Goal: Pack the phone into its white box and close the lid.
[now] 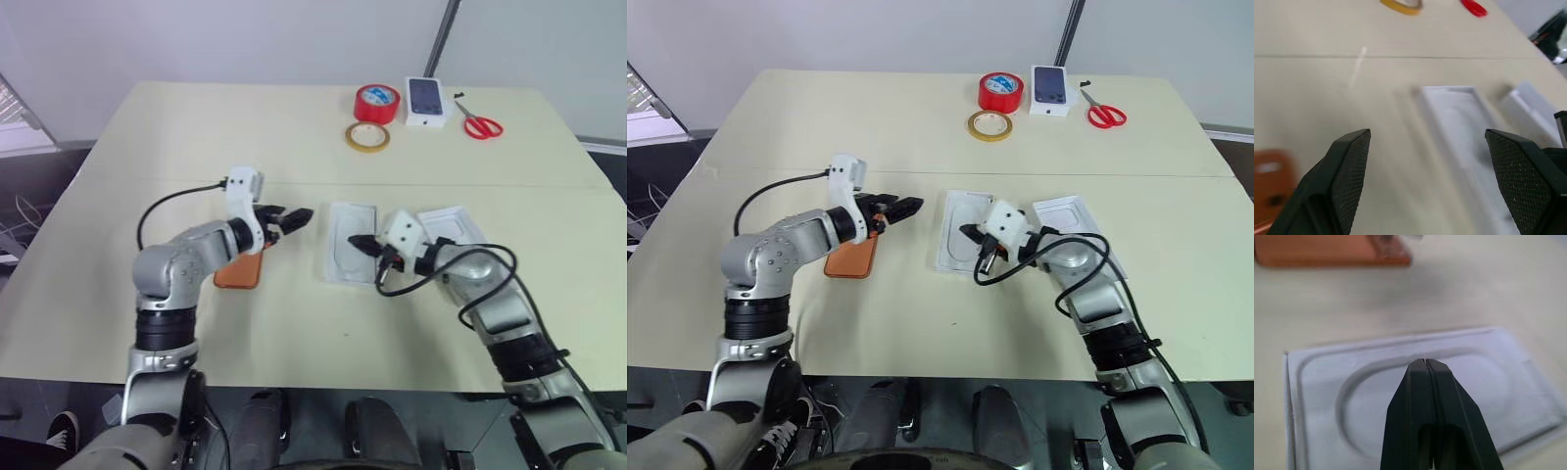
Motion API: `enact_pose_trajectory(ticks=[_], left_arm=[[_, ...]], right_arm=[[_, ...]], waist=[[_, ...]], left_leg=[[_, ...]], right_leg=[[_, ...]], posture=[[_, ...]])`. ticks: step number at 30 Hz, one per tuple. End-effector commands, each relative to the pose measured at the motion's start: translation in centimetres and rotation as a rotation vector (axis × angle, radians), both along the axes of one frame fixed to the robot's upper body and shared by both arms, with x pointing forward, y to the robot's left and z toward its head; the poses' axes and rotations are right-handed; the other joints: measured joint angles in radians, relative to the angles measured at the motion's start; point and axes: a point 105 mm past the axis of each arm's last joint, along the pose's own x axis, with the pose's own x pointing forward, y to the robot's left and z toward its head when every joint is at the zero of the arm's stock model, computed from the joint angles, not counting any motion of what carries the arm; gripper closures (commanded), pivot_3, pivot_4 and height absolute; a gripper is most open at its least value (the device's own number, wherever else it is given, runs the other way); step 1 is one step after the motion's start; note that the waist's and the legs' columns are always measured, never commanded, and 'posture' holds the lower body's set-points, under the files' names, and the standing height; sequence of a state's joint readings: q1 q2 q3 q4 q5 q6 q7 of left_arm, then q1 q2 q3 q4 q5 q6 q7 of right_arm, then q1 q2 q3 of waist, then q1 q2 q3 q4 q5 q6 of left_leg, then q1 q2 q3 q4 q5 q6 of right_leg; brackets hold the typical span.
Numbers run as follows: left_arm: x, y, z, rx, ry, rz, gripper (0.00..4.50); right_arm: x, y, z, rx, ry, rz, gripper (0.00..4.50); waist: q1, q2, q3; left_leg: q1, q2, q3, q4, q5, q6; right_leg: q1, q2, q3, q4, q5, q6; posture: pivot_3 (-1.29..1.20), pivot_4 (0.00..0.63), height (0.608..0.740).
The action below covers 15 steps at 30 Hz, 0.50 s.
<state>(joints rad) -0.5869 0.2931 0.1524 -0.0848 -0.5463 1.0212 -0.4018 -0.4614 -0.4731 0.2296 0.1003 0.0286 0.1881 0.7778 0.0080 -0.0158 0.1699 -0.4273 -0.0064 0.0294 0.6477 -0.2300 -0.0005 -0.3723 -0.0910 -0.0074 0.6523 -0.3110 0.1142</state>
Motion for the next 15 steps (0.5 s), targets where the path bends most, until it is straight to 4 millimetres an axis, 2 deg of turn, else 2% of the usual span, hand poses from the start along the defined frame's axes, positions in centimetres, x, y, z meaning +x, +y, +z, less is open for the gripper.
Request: enact_pose_trajectory(ticks=[1,3,8,15], left_arm=[[0.4,1.8,1.6,0.011,-0.095,0.040,0.57],[0.7,3.0,1.2,0.025,-0.086,0.074,0.57],[0.7,4.5,1.3,0.035,-0.089,0.116,0.57],[0.9,6.0,1.4,0.023,-0.072,0.154,0.57]], right_arm=[[0.9,0.5,0.7,-0.031,-0.052,-0.016,4.46],[0.8,0.3,-0.4,-0.116,-0.043,0.004,4.46],[0.6,-0.7,-1.7,-0.236,-0.001,0.033,4.46],[0.3,-1.3,-2.7,-0.284,0.059,0.006,4.46]], waist=[[0.003,0.000,0.000],[0.004,0.000,0.000],[0.004,0.000,0.000],[0.004,-0.001,-0.001]], left_leg=[[0.000,0.000,0.000,0.000,0.000,0.000],[0.000,0.000,0.000,0.000,0.000,0.000],[0.000,-0.001,0.000,0.000,-0.001,0.001],[0.000,-0.001,-0.001,0.000,-0.002,0.004]], right_leg=[[0.000,-0.001,0.000,0.000,0.000,0.000],[0.000,-0.002,0.000,0.000,0.000,0.000],[0.001,-0.003,0.000,0.000,0.000,0.000],[0.001,-0.003,-0.001,0.000,0.000,0.000]], posture=[[0.00,0.150,0.728],[0.00,0.150,0.728],[0.00,0.150,0.728],[0.00,0.150,0.728]])
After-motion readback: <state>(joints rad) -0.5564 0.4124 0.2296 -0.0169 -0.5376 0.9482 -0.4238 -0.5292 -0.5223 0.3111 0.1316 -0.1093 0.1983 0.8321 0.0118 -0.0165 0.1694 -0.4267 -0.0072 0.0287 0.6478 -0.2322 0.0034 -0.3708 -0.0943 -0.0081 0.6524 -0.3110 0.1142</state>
